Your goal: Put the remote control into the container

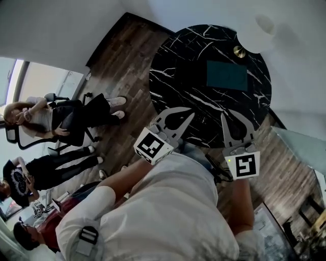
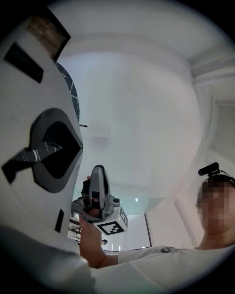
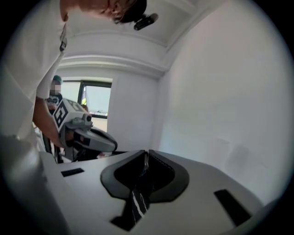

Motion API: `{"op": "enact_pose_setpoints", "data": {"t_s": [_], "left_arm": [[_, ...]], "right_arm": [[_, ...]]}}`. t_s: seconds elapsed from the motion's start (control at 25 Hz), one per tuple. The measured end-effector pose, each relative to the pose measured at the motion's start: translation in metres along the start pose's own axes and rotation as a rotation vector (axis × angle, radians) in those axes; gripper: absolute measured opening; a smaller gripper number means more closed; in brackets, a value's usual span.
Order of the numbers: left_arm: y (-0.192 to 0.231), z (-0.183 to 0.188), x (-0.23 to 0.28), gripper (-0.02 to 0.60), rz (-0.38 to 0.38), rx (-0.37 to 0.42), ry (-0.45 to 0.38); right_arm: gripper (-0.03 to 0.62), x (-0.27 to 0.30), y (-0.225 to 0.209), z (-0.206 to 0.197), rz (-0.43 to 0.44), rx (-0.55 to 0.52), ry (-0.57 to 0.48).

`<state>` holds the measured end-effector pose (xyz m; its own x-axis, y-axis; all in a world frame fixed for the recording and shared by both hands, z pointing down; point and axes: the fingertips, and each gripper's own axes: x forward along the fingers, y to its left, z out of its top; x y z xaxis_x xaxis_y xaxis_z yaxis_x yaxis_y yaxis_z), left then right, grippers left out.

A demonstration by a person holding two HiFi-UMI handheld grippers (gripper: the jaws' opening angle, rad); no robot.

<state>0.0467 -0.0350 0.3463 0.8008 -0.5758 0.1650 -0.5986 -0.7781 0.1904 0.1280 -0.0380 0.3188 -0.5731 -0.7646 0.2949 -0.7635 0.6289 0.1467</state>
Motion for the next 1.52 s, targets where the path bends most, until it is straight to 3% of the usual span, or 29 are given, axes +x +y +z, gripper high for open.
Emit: {"op": "enact_pose_setpoints", "data": {"t_s": [0.16,0.28,0.44,0.6,0.76,1.08,1.28,1.44,1.52], "left_arm": [[0.026,-0.048,0.005,0.006,0.024,-0.005,0.099],[0.038,-0.093,0.009,0.006,0.044,-0.020,0.176],[0.049,-0.148,0.012,0.006,0.053,-0.049,0.256],[0.056,-0.199,0.014,0.006,0.064,-0.096,0.326],[0.059,-0.240,0.015,0.006,0.073,-0.130,0.385],[0.054,-0.277,0.014,0.006,0.067,-0.145,0.446],[0.055,-0.280,0.013,0.006,0.072,-0.156,0.447],[0.059,-0.276,0.013,0.006,0.077,-0.154,0.445],[0.061,-0.272,0.014,0.006,0.080,-0.147,0.440]], "right_arm": [[0.017,0.045,0.024,-0.070,0.131,-0.073,0.196],[0.071,0.072,0.049,-0.131,0.233,-0.108,0.333],[0.094,0.097,0.080,-0.212,0.354,-0.173,0.509],[0.100,0.107,0.109,-0.285,0.466,-0.222,0.655],[0.117,0.110,0.127,-0.339,0.520,-0.293,0.753],[0.170,0.123,0.124,-0.379,0.496,-0.354,0.799],[0.169,0.128,0.123,-0.386,0.558,-0.393,0.822],[0.135,0.124,0.123,-0.381,0.558,-0.435,0.786],[0.072,0.125,0.122,-0.376,0.545,-0.436,0.765]]}}
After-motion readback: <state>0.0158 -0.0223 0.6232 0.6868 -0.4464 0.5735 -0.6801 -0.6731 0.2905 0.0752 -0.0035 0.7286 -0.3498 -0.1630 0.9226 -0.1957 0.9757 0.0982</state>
